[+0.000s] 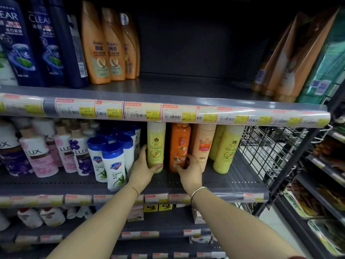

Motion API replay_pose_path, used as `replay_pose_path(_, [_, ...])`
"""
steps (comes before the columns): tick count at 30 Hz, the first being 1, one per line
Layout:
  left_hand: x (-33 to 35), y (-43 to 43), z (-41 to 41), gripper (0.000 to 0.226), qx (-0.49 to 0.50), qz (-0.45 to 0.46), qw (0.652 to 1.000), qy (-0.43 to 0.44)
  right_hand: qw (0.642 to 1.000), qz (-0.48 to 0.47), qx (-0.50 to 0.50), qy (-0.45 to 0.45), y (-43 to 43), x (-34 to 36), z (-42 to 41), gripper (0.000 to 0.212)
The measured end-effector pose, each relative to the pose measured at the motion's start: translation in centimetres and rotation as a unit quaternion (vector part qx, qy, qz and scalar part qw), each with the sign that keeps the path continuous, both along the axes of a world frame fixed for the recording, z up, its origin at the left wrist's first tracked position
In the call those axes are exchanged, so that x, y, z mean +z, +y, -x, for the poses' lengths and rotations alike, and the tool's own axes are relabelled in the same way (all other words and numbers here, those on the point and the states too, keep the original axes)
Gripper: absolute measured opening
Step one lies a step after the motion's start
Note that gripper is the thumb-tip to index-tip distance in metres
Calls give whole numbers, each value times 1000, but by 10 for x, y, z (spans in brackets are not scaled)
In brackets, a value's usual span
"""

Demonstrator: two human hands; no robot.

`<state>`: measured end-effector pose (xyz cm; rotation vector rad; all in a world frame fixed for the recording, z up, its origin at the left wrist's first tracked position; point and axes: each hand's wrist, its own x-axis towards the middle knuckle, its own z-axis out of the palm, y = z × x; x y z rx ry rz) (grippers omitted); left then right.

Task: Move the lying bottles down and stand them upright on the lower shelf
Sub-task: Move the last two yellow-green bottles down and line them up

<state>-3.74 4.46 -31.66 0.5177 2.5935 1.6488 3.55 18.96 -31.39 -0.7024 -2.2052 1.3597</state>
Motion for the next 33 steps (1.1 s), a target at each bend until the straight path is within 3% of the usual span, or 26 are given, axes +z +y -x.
replay_pose_path(6, [6,0,-25,103,22,14,998,48,999,8,39,2,18,8,-30,54])
replay_pose_path(9, [5,6,-55,87,78,35,987,136,999,-27,34,23,45,17,-62,41])
replay_pose_path(12, [11,33,-86,63,18,13,988,150,995,-72,-28,59,87,24,-87,36])
replay_pose_path(15, [16,75,-98,61,-54,-6,994,95,993,-67,-72,72,128,27,-91,53])
replay_pose_path(18, [19,109,-99,70,-64,-18,996,54,999,-4,-9,45,177,-4,-70,100])
replay_pose_path(20, [18,122,-97,74,-56,14,998,33,999,12,37,35,198,-24,-56,110])
replay_pose_path(24, [14,136,-88,81,-35,56,998,0,997,3,79,-6,174,1,-57,79])
replay_pose_path(33, [8,150,-70,65,11,48,999,9,996,-30,90,-1,182,-8,-49,66])
